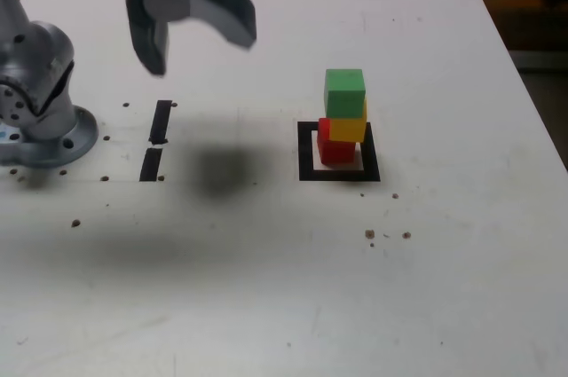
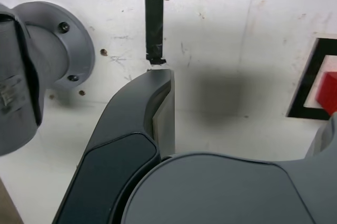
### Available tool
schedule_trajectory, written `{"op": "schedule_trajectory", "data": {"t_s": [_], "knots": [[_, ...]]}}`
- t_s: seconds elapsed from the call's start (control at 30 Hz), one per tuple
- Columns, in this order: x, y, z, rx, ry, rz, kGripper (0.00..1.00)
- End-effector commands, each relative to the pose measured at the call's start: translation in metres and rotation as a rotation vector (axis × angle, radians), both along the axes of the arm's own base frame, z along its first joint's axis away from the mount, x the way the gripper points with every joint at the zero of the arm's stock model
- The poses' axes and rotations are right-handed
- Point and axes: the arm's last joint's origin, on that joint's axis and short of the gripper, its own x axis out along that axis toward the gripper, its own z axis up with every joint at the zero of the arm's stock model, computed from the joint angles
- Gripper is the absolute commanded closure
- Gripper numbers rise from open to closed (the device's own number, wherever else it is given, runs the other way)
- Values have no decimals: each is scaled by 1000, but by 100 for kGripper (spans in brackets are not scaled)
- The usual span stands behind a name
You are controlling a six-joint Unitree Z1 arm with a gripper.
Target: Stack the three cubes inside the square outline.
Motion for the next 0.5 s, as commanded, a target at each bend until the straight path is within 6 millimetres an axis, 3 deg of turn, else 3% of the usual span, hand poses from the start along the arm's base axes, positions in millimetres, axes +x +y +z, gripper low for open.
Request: {"op": "schedule_trajectory", "data": {"t_s": [0.0, 0.23, 0.47], "knots": [[-19, 2, -27, 3, 102, 2, 1], [-27, 1, -60, -24, 110, 7, 1], [-36, 1, -80, -41, 120, 8, 1]]}}
